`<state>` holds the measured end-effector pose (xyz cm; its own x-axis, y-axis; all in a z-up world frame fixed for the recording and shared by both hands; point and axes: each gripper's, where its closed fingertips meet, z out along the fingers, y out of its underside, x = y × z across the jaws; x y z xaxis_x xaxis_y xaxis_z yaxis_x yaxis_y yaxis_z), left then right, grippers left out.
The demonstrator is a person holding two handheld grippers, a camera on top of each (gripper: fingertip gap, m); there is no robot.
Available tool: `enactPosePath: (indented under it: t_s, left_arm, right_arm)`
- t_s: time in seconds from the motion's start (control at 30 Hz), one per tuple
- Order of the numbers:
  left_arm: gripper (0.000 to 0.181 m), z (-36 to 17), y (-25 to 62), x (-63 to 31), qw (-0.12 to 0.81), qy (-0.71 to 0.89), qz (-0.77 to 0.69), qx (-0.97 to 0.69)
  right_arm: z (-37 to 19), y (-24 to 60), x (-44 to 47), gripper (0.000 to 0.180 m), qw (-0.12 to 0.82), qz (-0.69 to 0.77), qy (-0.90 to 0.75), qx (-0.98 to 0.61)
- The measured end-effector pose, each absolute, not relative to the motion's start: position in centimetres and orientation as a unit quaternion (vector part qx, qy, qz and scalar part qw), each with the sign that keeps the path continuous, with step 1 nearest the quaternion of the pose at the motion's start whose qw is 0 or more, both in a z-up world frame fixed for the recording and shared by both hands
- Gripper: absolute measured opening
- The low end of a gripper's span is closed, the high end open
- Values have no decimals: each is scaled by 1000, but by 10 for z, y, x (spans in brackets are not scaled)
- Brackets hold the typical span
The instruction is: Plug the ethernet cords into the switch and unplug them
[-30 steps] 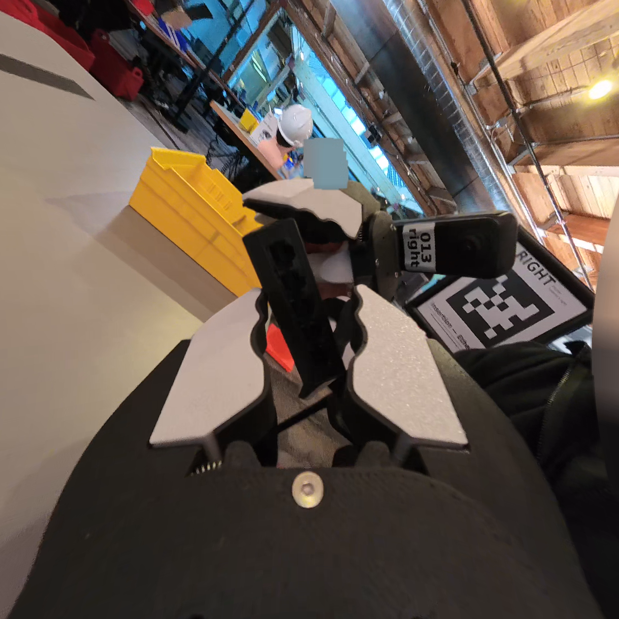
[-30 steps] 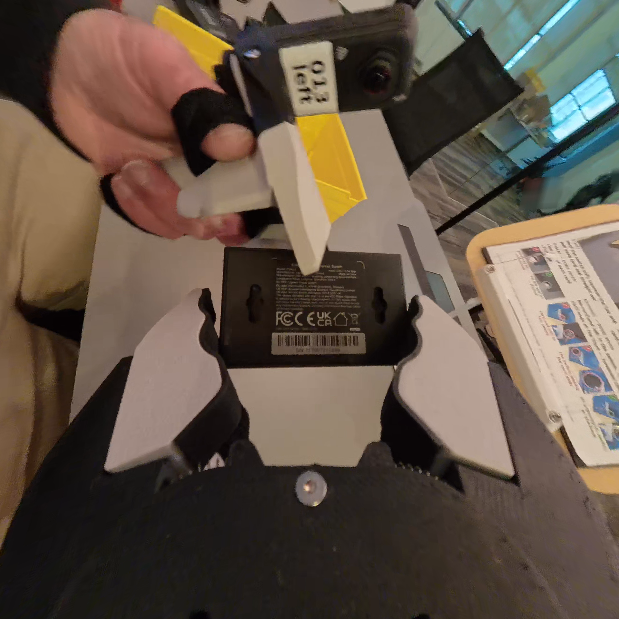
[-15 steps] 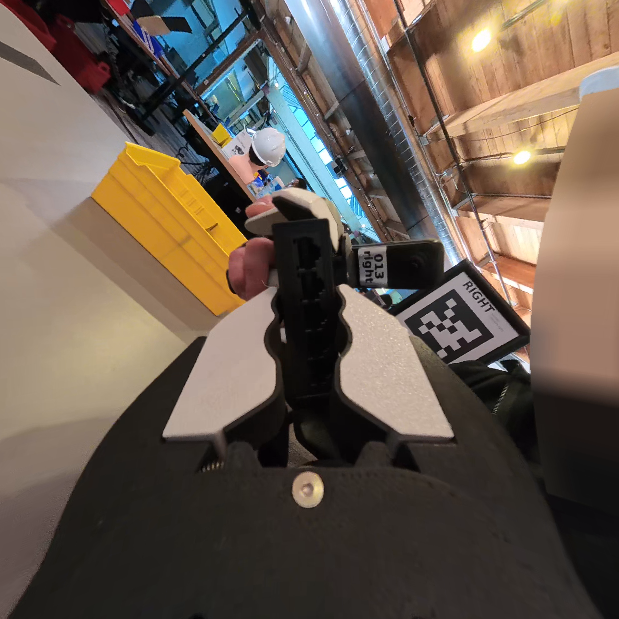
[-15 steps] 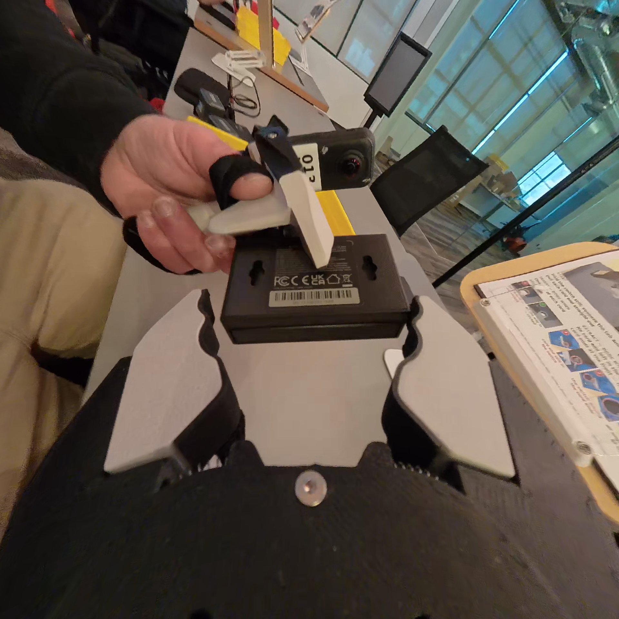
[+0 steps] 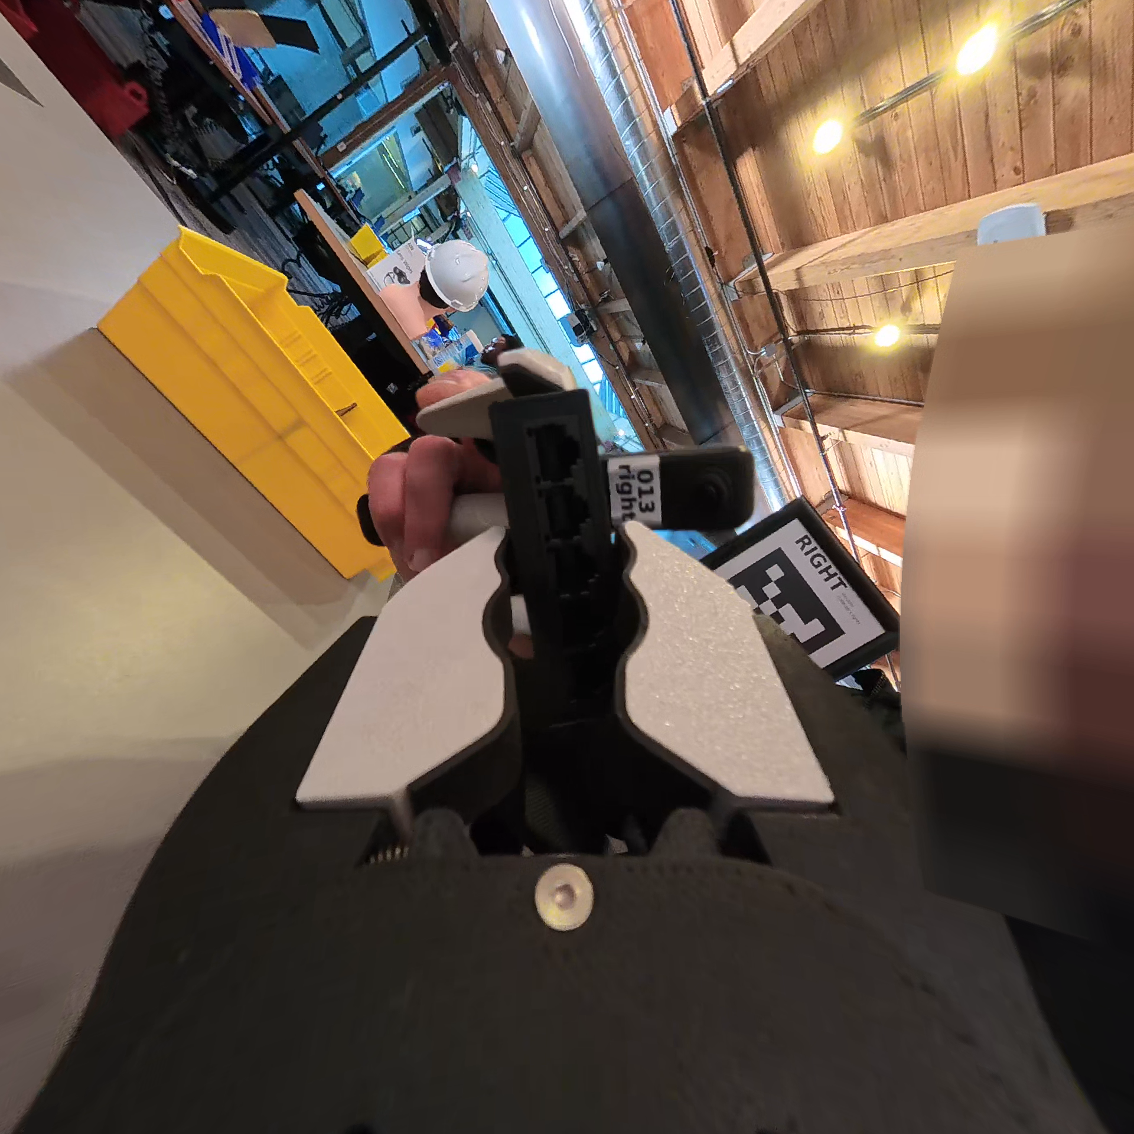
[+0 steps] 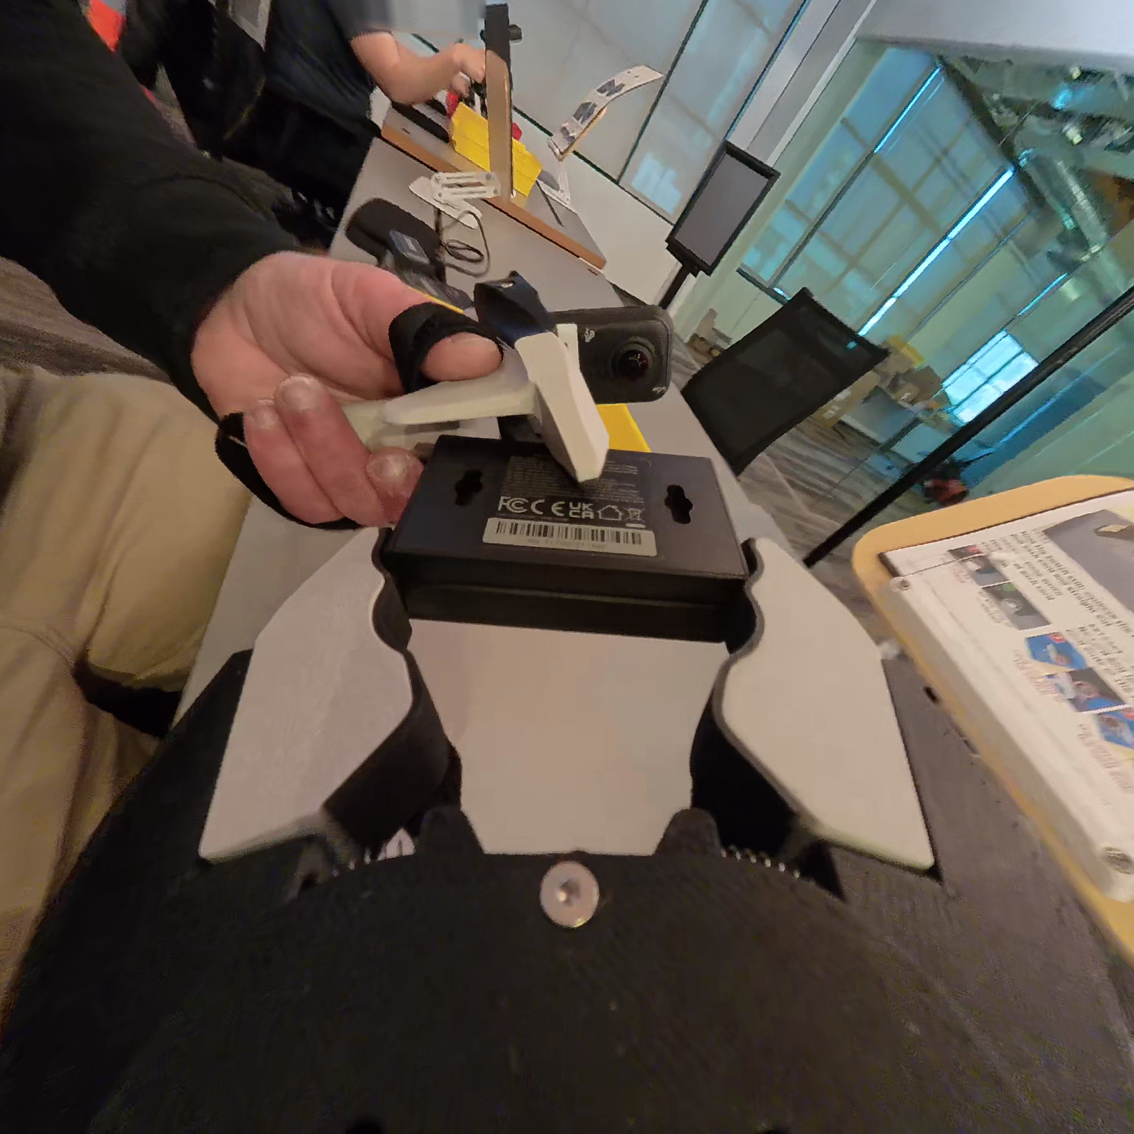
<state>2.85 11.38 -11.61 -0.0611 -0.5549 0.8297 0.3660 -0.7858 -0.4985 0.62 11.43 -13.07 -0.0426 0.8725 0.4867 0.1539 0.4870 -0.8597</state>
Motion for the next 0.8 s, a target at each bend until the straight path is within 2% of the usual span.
enactPosePath:
  t_s: [0.03,0.17,0.43,0.67,0.73,0.8]
  left_arm:
    - [32,-114,113,29,319,82,-726,-603]
    - [49,-108,114,26,364,119,-690,-614]
    - [61,-104,115,22,463,232,-543,-661]
    - [106,-121,110,40,516,357,-367,-687]
    - [106,-124,108,43,512,366,-362,-688]
    - [97,-124,108,43,507,361,-370,-690]
  right_arm:
    - [-130,114,7,103,558,339,-643,-401]
    - [-123,118,14,102,530,430,-601,-416]
    - [-102,116,37,102,431,629,-512,-396]
    - [-112,110,34,102,395,643,-525,-393]
    - [-115,105,32,102,384,639,-538,-394]
    - [-118,102,29,102,380,631,-548,-397]
